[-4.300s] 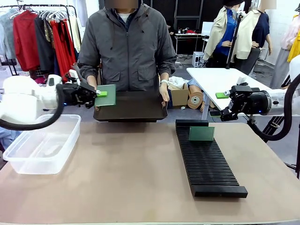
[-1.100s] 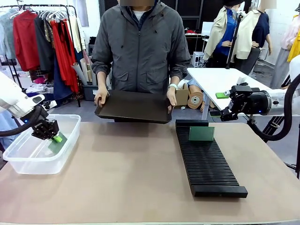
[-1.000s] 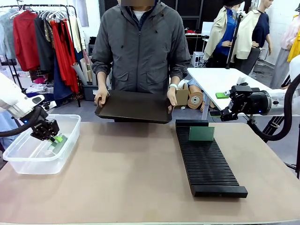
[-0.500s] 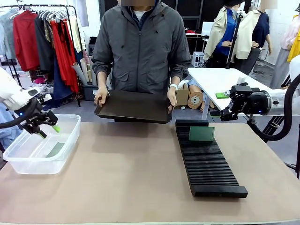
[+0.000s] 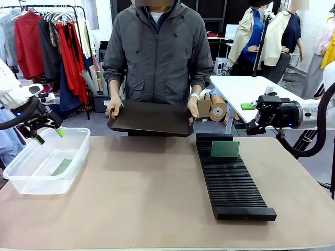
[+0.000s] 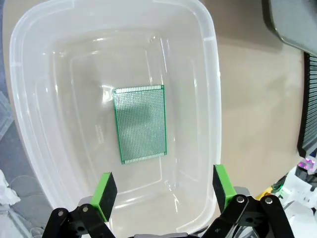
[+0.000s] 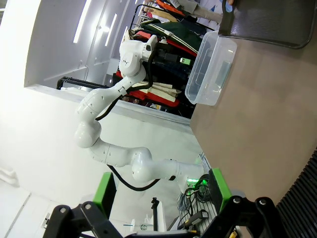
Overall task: Sort PCBs into racks and boxes based on the side picked up.
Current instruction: If the short side of the Blank PCB is picked up, insert it into the PCB Rack ; if the long side is picked up, place it in the Organizing box.
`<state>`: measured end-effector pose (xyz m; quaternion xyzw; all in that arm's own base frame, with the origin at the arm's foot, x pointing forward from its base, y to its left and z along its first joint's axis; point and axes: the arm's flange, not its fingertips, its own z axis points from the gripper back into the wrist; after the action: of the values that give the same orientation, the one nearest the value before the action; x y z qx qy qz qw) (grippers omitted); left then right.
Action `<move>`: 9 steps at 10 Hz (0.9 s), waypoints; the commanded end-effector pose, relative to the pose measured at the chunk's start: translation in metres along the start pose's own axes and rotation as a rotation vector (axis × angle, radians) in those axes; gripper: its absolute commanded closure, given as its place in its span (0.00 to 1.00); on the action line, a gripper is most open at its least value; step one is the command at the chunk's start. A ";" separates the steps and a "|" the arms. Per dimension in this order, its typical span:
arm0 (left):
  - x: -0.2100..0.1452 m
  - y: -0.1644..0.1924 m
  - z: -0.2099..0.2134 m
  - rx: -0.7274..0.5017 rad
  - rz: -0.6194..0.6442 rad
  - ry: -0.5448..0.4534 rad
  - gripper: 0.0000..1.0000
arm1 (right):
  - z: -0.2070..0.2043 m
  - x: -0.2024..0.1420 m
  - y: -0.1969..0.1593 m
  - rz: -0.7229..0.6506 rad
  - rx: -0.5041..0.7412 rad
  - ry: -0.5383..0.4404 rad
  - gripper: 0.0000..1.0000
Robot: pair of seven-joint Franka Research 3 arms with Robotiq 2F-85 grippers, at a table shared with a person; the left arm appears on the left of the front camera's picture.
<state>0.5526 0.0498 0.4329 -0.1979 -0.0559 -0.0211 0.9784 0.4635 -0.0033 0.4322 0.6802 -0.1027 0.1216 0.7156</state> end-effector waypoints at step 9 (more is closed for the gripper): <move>-0.013 -0.006 0.029 -0.337 0.023 -0.059 0.00 | 0.000 0.000 0.003 -0.007 0.005 0.004 0.00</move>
<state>0.5426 0.0448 0.4545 -0.2973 -0.0651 -0.0074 0.9525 0.4635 -0.0033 0.4322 0.6802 -0.1027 0.1216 0.7155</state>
